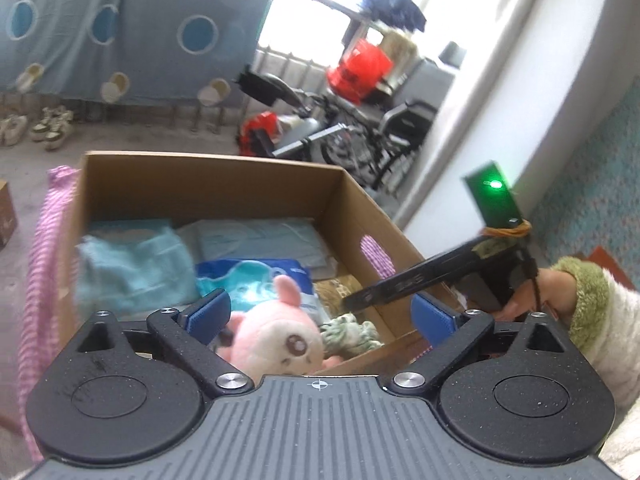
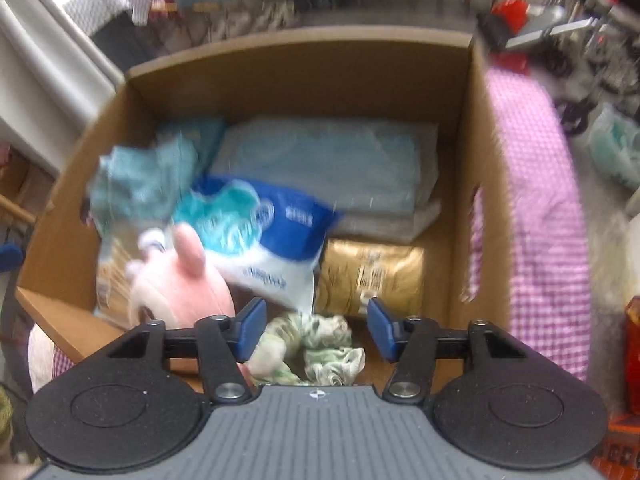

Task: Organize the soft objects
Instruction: 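Move the right gripper out of the box to the beige round sponge pad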

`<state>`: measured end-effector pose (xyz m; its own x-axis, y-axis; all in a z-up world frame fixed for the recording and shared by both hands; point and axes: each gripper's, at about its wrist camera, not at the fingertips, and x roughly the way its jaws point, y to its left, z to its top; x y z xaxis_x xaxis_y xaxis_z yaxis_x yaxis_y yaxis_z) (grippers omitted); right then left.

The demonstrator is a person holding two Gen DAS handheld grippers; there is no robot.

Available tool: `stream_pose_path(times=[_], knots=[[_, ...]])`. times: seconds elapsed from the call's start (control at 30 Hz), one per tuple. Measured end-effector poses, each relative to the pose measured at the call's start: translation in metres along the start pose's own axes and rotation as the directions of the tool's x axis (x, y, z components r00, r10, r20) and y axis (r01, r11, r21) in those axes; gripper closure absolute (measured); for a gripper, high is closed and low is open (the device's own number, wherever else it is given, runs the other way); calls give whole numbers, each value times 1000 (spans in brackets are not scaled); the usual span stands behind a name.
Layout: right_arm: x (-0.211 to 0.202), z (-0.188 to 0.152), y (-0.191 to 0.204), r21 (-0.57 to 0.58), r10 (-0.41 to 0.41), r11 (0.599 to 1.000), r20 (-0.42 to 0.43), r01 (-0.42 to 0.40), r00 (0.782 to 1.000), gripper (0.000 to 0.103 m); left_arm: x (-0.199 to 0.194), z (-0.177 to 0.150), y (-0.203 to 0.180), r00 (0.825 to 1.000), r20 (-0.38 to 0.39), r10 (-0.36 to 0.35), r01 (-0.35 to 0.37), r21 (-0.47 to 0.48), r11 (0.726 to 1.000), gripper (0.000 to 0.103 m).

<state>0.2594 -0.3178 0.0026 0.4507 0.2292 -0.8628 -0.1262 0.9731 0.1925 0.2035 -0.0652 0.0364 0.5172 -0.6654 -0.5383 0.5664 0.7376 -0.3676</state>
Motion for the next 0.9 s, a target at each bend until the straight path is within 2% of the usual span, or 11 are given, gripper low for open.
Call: stream_pose_path(times=[0.1, 0.23, 0.33, 0.43, 0.5, 0.67, 0.77, 0.9], knots=[[-28, -4, 3, 24, 15, 1000, 95, -18, 995, 44, -20, -6, 7, 999, 34, 17, -16, -45, 999, 5], [-68, -18, 11, 64, 69, 994, 214, -85, 974, 44, -47, -17, 16, 995, 68, 69, -63, -95, 994, 4], [-98, -40, 23, 67, 154, 981, 307, -182, 939, 44, -64, -26, 22, 991, 74, 114, -105, -118, 987, 2], [-115, -68, 36, 55, 243, 958, 360, -281, 901, 43, -75, -39, 30, 988, 45, 150, -143, -129, 981, 2], [-113, -84, 43, 61, 286, 943, 358, -328, 889, 43, -73, -49, 34, 986, 4, 169, -167, -130, 977, 2], [-70, -116, 60, 135, 345, 909, 286, -395, 894, 43, -52, -81, 35, 972, -121, 203, -214, -86, 973, 6], [-29, -129, 70, 202, 372, 885, 236, -420, 898, 45, -33, -100, 31, 955, -174, 239, -248, -32, 968, 14], [19, -134, 88, 246, 373, 880, 171, -406, 912, 52, -9, -113, 33, 944, -207, 257, -264, -8, 964, 27]])
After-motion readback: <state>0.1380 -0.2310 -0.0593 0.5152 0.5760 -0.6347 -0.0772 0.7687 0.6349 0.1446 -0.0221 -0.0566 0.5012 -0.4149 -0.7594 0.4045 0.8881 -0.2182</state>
